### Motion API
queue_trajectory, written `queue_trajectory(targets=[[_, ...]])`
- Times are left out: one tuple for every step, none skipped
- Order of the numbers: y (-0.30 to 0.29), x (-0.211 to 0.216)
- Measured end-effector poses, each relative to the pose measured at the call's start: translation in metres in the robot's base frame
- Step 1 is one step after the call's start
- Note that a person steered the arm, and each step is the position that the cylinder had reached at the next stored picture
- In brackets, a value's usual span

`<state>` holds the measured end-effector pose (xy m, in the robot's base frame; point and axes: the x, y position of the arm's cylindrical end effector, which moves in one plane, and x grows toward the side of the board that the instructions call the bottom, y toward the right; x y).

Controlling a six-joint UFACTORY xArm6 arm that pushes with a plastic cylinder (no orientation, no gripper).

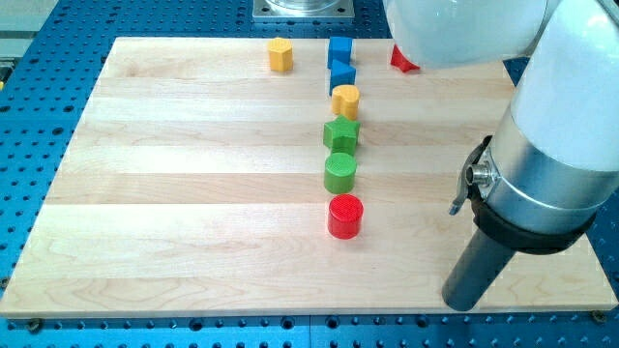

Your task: Push the red star to the right of the blue blocks

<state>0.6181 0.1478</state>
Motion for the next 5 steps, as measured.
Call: queue_trajectory(targets=[[0.000, 0.000], [0.000, 0.001], [0.001, -0.003], [-0.003, -0.002], [0.043, -0.080]])
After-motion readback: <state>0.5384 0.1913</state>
